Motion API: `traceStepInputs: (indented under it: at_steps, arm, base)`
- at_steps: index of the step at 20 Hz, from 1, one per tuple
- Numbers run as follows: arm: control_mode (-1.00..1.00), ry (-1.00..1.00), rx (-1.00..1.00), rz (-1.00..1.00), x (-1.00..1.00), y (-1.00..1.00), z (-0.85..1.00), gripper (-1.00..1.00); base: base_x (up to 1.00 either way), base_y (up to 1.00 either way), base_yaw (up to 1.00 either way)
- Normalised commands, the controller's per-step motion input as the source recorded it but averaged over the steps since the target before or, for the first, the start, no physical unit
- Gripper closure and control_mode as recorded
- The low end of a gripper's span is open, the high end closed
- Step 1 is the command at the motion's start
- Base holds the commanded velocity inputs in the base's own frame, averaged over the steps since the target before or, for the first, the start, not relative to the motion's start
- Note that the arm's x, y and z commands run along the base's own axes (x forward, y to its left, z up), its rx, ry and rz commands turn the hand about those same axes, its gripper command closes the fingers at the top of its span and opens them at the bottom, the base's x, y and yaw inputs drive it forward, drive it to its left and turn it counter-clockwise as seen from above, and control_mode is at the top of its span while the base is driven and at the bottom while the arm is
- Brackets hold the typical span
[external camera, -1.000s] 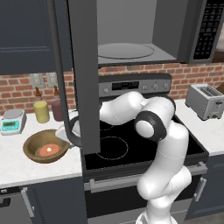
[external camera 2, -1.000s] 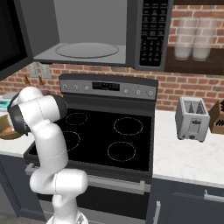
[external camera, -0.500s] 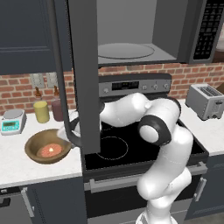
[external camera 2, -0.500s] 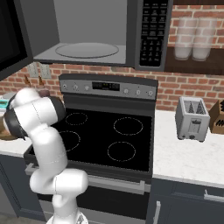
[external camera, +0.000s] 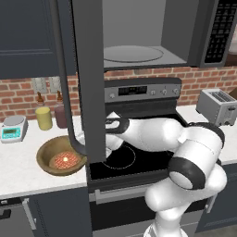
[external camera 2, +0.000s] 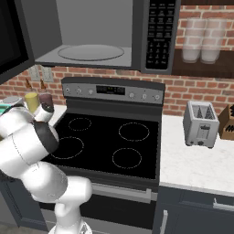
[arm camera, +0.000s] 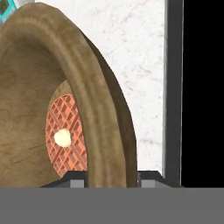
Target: Open the microwave, place the bowl with waffle inside the microwave, then close the microwave door and turn it on.
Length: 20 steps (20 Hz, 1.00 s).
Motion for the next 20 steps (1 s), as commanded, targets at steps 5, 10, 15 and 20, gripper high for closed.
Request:
traceStepInputs:
  at_steps: [5, 10, 15, 20]
  arm:
    - [-1.0, 0.0, 0.0, 0.0, -0.28, -0.63, 0.4, 1.0]
    - [-1.0, 0.0, 0.0, 0.0, -0.19, -0.61, 0.38, 1.0]
    - [-1.0, 0.0, 0.0, 0.0, -0.1, -0.63, 0.39, 1.0]
    - [-1.0, 0.0, 0.0, 0.0, -0.09, -0.68, 0.43, 1.0]
  base:
    - [0.0, 0.0, 0.0]
    - [0.0, 0.0, 0.0]
    - [0.0, 0.0, 0.0]
    - [0.0, 0.0, 0.0]
